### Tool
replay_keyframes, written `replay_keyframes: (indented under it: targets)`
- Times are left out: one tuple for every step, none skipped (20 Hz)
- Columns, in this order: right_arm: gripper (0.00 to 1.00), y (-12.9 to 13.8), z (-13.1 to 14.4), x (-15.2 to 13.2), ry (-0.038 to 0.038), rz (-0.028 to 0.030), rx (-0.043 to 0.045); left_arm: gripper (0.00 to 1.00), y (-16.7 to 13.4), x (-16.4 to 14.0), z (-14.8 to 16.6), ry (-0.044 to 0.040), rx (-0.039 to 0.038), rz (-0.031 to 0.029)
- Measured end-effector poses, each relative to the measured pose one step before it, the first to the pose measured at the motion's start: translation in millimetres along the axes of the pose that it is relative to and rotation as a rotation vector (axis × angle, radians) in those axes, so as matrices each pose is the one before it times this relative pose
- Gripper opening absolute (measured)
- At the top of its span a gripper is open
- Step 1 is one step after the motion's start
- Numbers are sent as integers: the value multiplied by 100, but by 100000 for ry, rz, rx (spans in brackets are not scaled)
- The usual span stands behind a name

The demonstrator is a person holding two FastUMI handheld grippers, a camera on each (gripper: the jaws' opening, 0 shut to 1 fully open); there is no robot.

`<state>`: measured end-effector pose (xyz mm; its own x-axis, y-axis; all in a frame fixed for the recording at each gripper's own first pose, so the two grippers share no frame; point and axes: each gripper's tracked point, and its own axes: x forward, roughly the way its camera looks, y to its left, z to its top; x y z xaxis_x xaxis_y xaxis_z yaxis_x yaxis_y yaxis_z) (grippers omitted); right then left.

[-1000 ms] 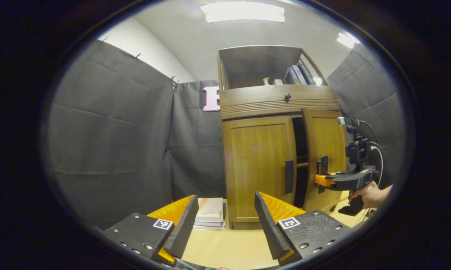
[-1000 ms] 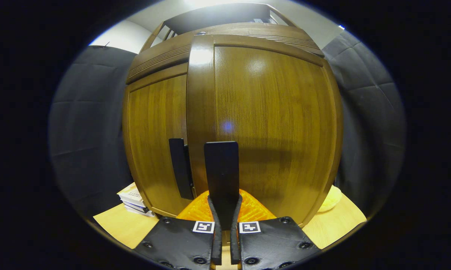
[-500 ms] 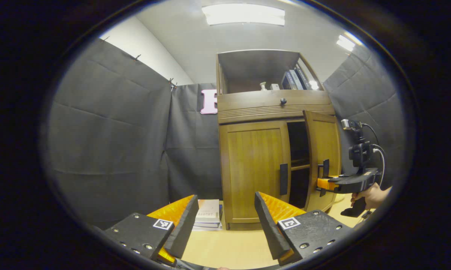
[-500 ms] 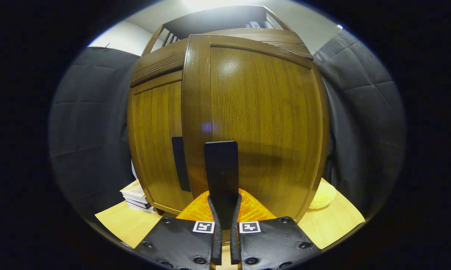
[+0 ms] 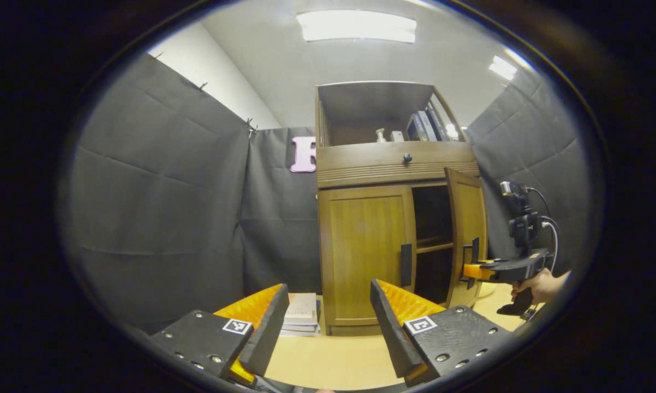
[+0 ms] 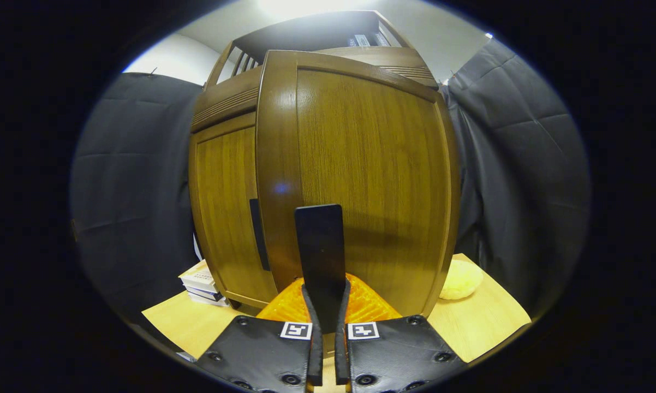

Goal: Open the right door of the double-door shoe cabinet with the right hand, and open the left door with the left hand.

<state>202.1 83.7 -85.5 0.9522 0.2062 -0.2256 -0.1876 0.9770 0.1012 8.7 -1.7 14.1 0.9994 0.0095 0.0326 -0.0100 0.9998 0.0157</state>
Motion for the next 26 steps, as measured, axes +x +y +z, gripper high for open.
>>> replay_keyframes:
  targets:
    - [10,-190,31,-188,147,-137,24,87,-76,-26,20,-25,-226,-461]
    - [10,-106,1,-233,234,-148,77,87,-3,-65,32,-86,-76,-410]
    - [7,-144,-5,-175,84,-266,351,87,-26,14,61,-83,122,-350]
    - [10,-157,-34,-217,103,-123,171,87,-49,-4,32,-595,327,-370]
    - [7,-106,-37,-281,-133,-48,151,87,-55,52,58,-477,507,-313]
    - [7,-183,-11,-279,-28,56,-44,86,-63,-100,-51,-46,515,-230]
    - [10,-224,8,-305,-117,260,-40,86,-137,-39,57,299,226,-384]
    - [7,-223,-59,-283,82,487,-13,86,-147,-115,69,140,76,-593]
    - [7,-297,42,-451,55,461,27,87,-240,10,78,59,120,-909]
    - [10,-310,45,-448,111,426,-112,87,-263,54,76,-151,297,-853]
    - [12,-458,-7,-498,-17,350,-98,87,-336,102,-28,-66,476,-951]
    - [12,-407,54,-562,69,343,89,87,-187,91,-16,425,496,-545]
    - [12,-404,-245,-374,282,479,247,87,-99,-29,-42,93,28,-400]
    - [12,-409,-91,-498,239,533,445,87,-309,133,113,-68,-633,-419]
    - [10,-370,-117,-401,474,619,176,87,-514,305,-43,252,-920,-738]
    - [10,-376,-74,-423,266,555,-90,87,-527,83,29,137,-754,-851]
    - [10,-393,-43,-375,256,664,-433,87,-426,21,14,334,-59,-663]
    - [10,-328,64,-326,163,660,-238,87,-160,-178,12,420,464,259]
    - [10,-292,-10,-200,155,499,195,87,-203,-439,-23,-111,73,-119]
    - [10,-321,12,-290,118,333,255,86,-360,94,-36,-235,-240,-563]
    - [10,-316,-34,-223,-236,202,187,86,-267,19,-43,160,135,-579]
    - [7,-360,33,-333,-562,241,228,86,0,96,-112,731,725,-266]
    - [10,-300,-19,-315,-449,338,467,86,51,-39,-54,538,827,51]
    - [10,-450,61,-314,-155,117,523,86,-36,-18,64,24,333,-45]
    - [12,-477,-164,-197,-124,-157,155,87,-78,61,10,-37,-99,-117]
    - [10,-444,-87,-353,-38,-405,-582,87,-123,120,19,-9,-137,-266]
